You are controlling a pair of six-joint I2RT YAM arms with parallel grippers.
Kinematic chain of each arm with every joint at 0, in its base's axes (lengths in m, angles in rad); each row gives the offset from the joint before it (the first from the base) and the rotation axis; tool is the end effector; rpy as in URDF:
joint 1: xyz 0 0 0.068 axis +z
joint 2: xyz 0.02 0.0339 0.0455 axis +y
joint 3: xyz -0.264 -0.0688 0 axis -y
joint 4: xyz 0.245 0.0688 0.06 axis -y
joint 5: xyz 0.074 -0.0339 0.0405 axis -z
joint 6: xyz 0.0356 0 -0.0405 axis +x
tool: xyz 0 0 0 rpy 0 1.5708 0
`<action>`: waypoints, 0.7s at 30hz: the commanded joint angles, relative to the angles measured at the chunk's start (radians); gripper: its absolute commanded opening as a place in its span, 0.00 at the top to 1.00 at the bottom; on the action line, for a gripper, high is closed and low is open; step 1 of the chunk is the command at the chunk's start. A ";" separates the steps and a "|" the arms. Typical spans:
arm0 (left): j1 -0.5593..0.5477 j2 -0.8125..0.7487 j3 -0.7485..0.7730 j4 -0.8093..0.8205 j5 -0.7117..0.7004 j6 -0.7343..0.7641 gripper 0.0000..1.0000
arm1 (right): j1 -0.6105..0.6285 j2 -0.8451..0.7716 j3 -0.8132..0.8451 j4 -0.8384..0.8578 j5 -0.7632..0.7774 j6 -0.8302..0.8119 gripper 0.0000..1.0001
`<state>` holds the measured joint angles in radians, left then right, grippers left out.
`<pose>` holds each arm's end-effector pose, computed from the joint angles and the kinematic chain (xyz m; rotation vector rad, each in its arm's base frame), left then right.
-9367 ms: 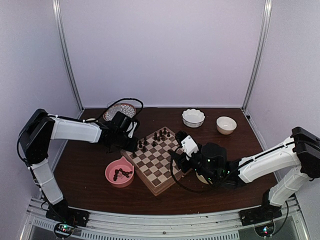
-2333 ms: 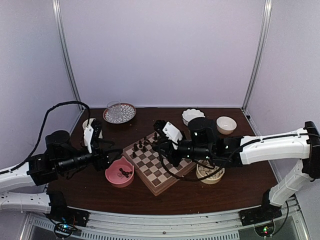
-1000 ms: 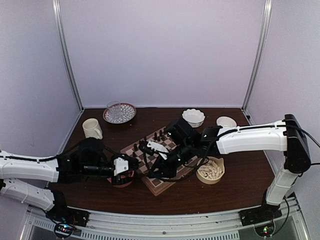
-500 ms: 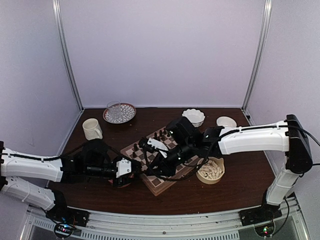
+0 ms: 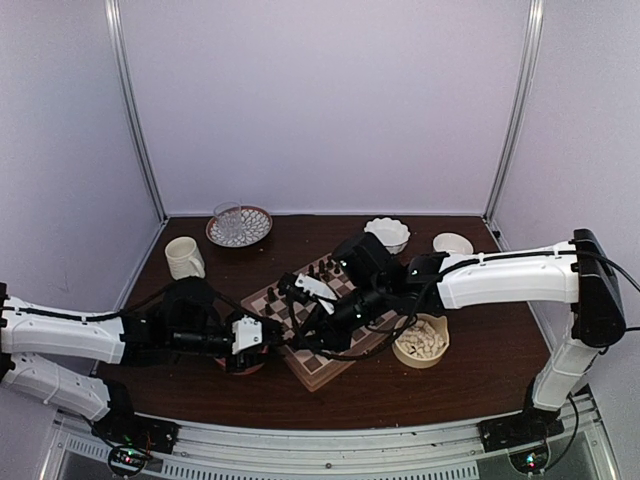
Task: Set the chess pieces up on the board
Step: Pass from the right arm to the left
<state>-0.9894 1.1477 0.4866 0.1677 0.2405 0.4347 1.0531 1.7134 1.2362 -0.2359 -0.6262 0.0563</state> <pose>0.1233 -0.2031 0.1997 1.4841 1.4879 -0.5866 0.1702 0.3410 0.2483 -1.4796 1.9651 1.2557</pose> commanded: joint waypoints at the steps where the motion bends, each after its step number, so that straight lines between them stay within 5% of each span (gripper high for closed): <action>1: 0.000 -0.025 0.004 0.066 0.017 -0.005 0.60 | -0.008 -0.011 0.000 0.016 0.017 0.004 0.99; 10: 0.000 -0.023 0.014 0.052 0.022 -0.006 0.95 | -0.009 -0.024 -0.010 0.026 0.014 0.005 0.96; 17: 0.000 -0.025 0.000 0.114 -0.026 -0.116 1.00 | -0.013 -0.086 -0.074 0.131 0.026 0.026 0.51; 21: 0.002 -0.037 -0.033 0.205 -0.011 -0.197 1.00 | -0.013 -0.161 -0.180 0.302 0.064 0.052 0.44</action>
<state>-0.9894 1.1355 0.4786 0.2359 0.2268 0.3393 1.0466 1.6455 1.1374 -0.1226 -0.6064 0.0811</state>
